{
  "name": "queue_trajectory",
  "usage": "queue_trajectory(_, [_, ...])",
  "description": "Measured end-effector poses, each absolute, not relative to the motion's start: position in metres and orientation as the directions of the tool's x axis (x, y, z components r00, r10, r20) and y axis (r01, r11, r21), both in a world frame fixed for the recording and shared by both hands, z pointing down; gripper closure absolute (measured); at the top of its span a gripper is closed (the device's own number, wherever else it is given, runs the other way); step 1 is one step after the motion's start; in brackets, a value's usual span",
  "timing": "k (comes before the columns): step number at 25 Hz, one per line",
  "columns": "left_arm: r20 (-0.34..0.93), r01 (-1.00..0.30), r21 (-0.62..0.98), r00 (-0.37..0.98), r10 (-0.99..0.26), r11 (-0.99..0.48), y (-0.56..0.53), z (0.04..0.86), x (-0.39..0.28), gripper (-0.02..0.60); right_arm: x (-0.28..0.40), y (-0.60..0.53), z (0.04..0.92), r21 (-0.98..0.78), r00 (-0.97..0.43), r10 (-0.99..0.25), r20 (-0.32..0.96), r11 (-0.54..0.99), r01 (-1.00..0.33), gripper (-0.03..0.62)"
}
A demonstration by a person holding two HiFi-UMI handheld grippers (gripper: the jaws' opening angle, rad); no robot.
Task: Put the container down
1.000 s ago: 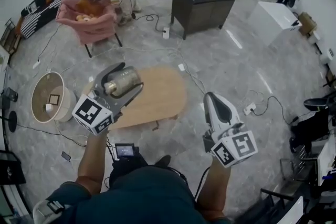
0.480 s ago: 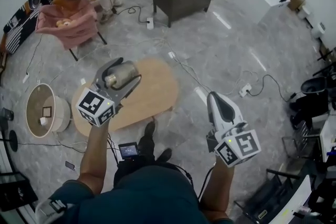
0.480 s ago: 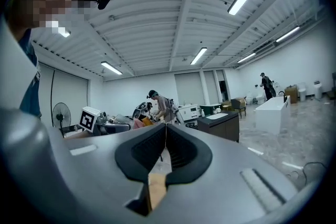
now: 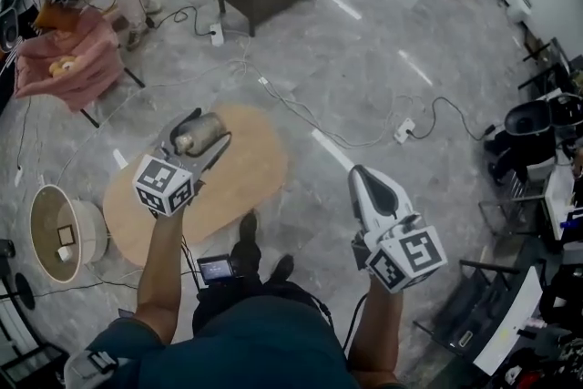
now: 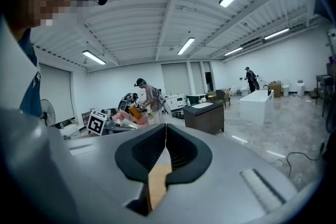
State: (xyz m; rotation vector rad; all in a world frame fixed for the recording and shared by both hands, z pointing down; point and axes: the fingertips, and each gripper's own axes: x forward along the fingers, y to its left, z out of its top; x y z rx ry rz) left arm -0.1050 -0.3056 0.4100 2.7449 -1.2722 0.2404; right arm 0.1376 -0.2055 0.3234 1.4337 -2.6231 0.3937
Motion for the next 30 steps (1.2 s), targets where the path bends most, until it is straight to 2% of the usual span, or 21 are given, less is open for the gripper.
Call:
queue_trajectory(16, [0.365, -0.724, 0.161, 0.675, -0.641, -0.671, -0.428, 0.583, -0.102, 0.252, 0.129, -0.276, 0.416, -0.232, -0.448, -0.795, 0.410, 0.384, -0.894, 0.582])
queue_trajectory(30, [0.534, -0.744, 0.274, 0.644, -0.548, -0.609, -0.467, 0.745, -0.110, 0.252, 0.118, -0.307, 0.482, -0.280, -0.422, -0.743, 0.519, 0.319, -0.905, 0.582])
